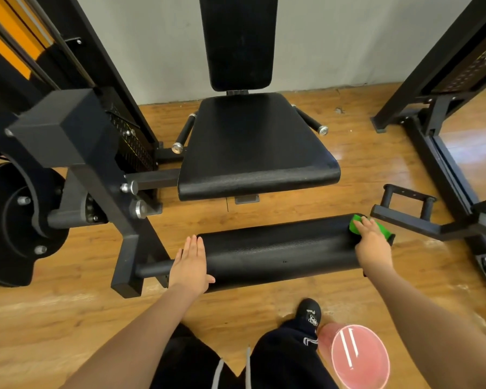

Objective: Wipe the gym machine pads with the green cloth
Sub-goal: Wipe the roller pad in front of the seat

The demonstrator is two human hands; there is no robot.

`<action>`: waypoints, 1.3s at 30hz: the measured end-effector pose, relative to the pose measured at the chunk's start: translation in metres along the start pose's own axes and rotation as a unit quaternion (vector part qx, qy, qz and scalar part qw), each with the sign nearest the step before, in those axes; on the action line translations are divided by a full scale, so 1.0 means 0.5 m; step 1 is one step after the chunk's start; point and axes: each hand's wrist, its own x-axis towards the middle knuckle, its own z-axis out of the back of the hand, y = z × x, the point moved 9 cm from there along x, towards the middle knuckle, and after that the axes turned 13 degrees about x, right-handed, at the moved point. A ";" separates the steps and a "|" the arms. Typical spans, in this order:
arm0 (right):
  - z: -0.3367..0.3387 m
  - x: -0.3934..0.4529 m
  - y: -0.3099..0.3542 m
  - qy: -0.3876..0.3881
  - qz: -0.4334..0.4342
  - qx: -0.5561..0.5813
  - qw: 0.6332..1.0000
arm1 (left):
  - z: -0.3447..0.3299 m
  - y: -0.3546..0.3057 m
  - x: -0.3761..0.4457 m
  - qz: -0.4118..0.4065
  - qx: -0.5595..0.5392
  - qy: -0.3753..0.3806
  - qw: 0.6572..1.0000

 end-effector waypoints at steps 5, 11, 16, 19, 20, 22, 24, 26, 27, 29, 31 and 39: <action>-0.036 -0.063 -0.017 -0.036 -0.012 0.036 0.999 | 0.000 -0.004 -0.003 0.001 -0.001 -0.001 1.000; -0.055 -0.089 -0.018 -0.035 -0.031 0.047 0.998 | 0.008 -0.023 -0.014 -0.007 0.039 -0.024 0.999; -0.046 -0.091 0.001 -0.032 -0.027 0.040 0.998 | -0.003 -0.041 -0.027 -0.029 0.076 -0.037 0.996; -0.051 -0.091 0.020 -0.027 -0.024 0.025 0.999 | 0.007 -0.042 -0.022 -0.038 0.100 -0.041 0.993; -0.056 -0.091 0.029 -0.022 -0.019 0.018 0.999 | 0.007 -0.043 -0.020 -0.039 0.102 -0.041 0.993; -0.071 -0.094 0.053 -0.007 -0.009 0.014 1.000 | 0.004 -0.043 -0.017 -0.041 0.102 -0.039 0.993; -0.089 -0.099 0.080 0.012 0.001 0.019 1.000 | 0.004 -0.043 -0.013 -0.047 0.104 -0.037 0.993; -0.107 -0.099 0.105 0.042 0.014 0.022 0.999 | 0.010 -0.044 -0.008 -0.056 0.103 -0.035 0.992; -0.117 -0.099 0.116 0.060 0.024 0.021 0.998 | 0.014 -0.044 -0.005 -0.061 0.101 -0.034 0.992; -0.136 -0.101 0.137 0.094 0.057 0.015 0.994 | 0.022 -0.043 0.004 -0.072 0.104 -0.028 0.992; -0.146 -0.107 0.158 0.103 0.101 0.012 0.989 | 0.029 -0.039 0.015 -0.085 0.102 -0.014 0.991; -0.136 -0.083 0.162 0.127 0.126 0.006 0.984 | 0.039 -0.027 0.041 -0.109 0.063 0.002 0.992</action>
